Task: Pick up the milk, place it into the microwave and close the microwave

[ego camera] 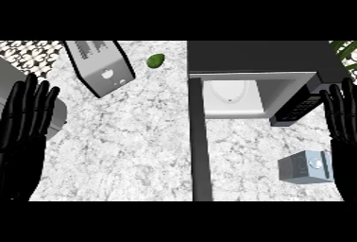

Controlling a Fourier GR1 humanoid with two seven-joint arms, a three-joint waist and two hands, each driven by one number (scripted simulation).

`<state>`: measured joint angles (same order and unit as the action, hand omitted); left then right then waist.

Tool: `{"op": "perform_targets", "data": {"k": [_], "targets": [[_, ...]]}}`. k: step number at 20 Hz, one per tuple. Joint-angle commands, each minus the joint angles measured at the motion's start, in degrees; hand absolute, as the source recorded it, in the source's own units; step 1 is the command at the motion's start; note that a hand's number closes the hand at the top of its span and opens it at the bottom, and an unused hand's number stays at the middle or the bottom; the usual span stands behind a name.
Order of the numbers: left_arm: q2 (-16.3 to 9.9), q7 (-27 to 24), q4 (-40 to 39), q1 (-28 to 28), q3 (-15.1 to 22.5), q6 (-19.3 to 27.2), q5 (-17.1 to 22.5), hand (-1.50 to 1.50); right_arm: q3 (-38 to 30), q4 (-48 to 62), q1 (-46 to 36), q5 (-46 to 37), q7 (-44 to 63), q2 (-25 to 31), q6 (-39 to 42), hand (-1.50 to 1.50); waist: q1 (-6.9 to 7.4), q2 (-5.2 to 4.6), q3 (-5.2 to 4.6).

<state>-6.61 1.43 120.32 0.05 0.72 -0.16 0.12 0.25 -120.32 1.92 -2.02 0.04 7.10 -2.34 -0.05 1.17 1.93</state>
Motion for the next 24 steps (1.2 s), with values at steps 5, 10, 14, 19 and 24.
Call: {"op": "perform_targets", "data": {"k": [5,10,14,19,24], "targets": [[0.11,-4.36,-4.38,-0.49,-2.72,-1.41,2.24,-1.5,-2.32,-11.65,6.52,13.0,0.41,2.36,8.5,-1.5,-0.57,-1.05,-1.93],[2.24,0.2,-1.27,4.63,-3.61,0.07,5.09,-1.5,-4.85,-16.52,15.58,19.96,2.4,5.16,14.84,-1.5,-0.35,-1.01,-1.91],[1.58,5.34,10.16,11.92,-2.25,-1.3,6.55,-1.5,-9.32,-18.79,18.95,23.75,3.29,5.68,17.17,-1.5,-0.08,-0.96,-1.89],[0.67,0.15,10.18,19.19,-6.69,-6.98,12.98,-1.5,-9.97,-20.03,19.21,19.53,5.64,3.39,15.96,-1.5,0.13,-1.0,-1.94],[1.27,1.09,13.18,21.5,-7.59,-8.1,13.48,-1.5,-12.25,-18.02,21.24,17.27,5.13,2.03,17.01,-1.5,0.06,-1.06,-1.93]]}}
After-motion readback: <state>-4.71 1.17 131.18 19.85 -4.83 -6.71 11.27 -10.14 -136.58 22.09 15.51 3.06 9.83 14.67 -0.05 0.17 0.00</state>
